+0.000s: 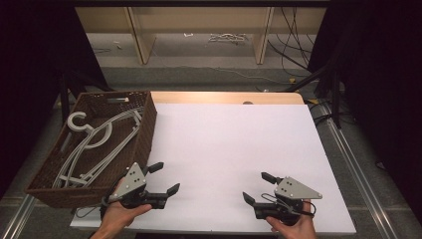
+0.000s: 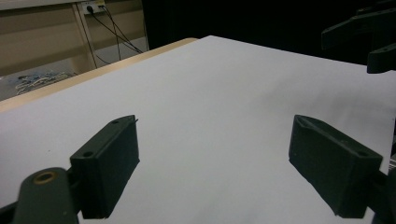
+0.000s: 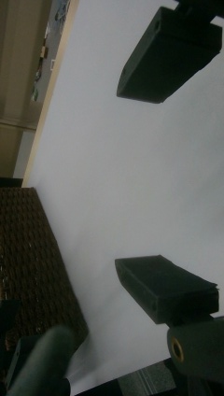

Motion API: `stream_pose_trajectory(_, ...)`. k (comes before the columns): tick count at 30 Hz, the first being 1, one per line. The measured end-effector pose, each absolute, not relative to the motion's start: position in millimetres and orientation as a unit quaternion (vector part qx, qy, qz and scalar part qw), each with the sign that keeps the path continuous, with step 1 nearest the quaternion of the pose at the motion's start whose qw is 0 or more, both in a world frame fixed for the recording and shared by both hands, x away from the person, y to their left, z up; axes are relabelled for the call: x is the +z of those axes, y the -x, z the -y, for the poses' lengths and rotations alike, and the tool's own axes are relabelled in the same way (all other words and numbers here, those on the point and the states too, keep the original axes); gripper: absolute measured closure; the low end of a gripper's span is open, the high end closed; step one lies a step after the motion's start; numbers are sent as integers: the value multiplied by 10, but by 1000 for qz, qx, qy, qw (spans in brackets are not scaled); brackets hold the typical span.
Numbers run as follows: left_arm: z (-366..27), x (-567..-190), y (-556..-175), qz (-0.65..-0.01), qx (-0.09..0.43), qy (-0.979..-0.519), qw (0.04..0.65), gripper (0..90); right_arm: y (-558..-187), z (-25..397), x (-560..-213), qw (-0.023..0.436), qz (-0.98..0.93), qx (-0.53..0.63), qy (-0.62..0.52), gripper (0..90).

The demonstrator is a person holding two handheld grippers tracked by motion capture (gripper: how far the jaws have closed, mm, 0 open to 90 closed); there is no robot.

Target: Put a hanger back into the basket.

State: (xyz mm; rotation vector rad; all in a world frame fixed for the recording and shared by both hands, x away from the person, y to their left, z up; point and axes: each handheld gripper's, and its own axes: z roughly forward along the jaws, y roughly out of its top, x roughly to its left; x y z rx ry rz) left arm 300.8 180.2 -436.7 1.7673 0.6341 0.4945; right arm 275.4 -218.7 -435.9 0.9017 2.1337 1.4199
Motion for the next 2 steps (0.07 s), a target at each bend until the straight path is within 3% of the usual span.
stream_pose_trajectory(2,-1800,-4372,-3013,-268,210,-751,566,159,-2755,2186,-4359,211,-768,511,-323,162)
